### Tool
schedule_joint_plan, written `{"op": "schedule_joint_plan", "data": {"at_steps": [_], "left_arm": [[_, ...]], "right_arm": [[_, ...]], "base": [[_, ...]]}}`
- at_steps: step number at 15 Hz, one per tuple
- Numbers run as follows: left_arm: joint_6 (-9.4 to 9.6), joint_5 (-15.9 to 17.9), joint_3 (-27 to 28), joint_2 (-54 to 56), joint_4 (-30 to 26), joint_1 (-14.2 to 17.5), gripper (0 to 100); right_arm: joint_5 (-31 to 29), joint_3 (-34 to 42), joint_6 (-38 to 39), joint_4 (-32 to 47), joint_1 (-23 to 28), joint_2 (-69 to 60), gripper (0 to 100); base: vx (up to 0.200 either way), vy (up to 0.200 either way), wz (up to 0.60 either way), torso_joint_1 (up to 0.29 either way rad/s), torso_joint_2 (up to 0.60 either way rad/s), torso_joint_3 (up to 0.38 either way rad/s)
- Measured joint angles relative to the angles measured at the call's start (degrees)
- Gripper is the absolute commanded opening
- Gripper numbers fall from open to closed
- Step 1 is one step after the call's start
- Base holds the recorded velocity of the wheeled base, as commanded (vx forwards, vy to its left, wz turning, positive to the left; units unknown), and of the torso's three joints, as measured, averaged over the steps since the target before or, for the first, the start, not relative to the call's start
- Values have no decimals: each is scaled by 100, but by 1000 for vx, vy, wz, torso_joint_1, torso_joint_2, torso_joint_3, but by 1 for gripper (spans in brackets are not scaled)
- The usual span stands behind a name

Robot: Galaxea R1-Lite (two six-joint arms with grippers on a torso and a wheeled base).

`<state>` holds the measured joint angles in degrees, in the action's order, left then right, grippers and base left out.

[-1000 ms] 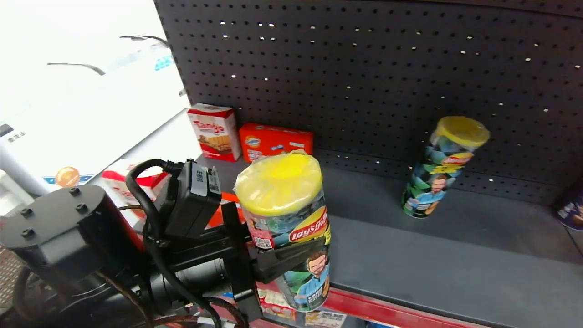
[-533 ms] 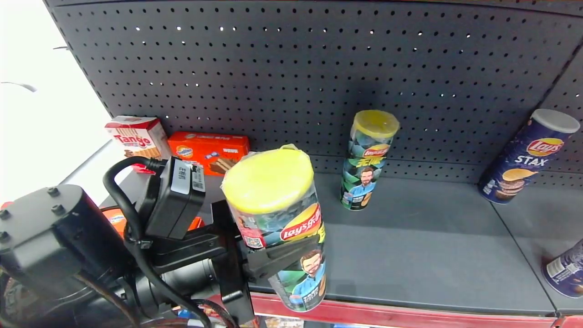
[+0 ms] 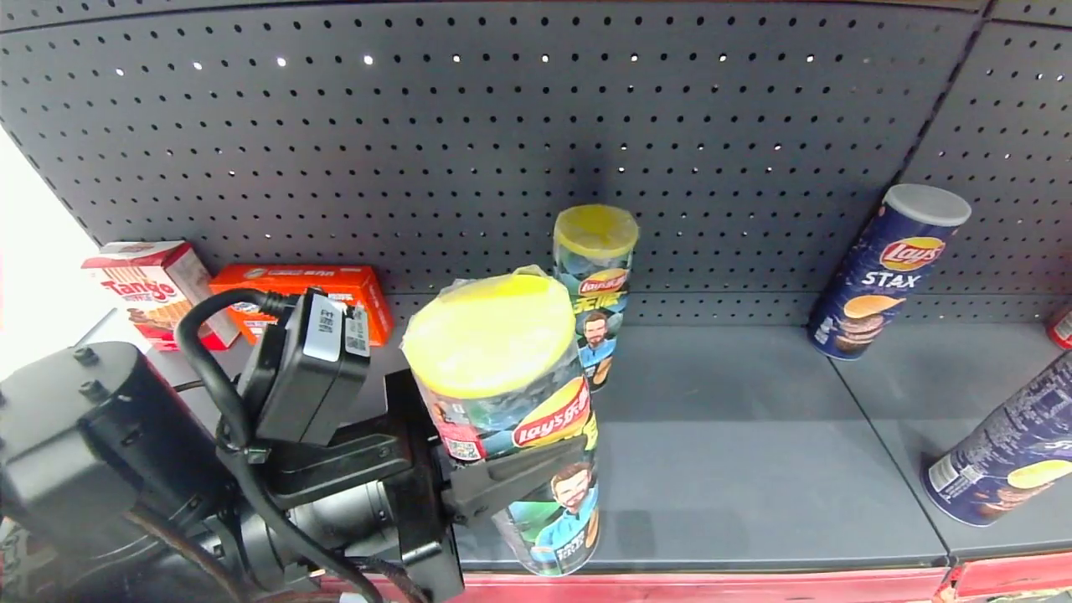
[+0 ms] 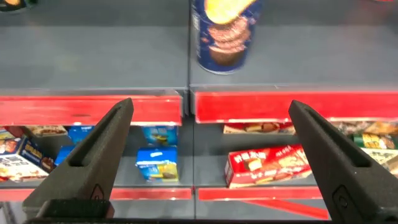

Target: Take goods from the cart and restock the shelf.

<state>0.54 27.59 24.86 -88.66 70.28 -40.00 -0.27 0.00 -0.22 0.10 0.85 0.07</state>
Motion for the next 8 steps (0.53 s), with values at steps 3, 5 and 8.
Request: {"op": "schedule_joint_plan", "data": {"at_steps": [3,5,8], "left_arm": [[1,-13,-16,5,9,59,0],[6,-6,-132,40,1,155,0],[1,-2,-339,212,20,380,0]], "right_arm": [[0,0,-2,1,0,0,100],[2,0,-2,0,2,0,100],[6,0,-5,0,0,0,100]], "base": [[0,0,0,0,0,0],[0,0,0,0,0,0],[0,0,0,0,0,0]]}}
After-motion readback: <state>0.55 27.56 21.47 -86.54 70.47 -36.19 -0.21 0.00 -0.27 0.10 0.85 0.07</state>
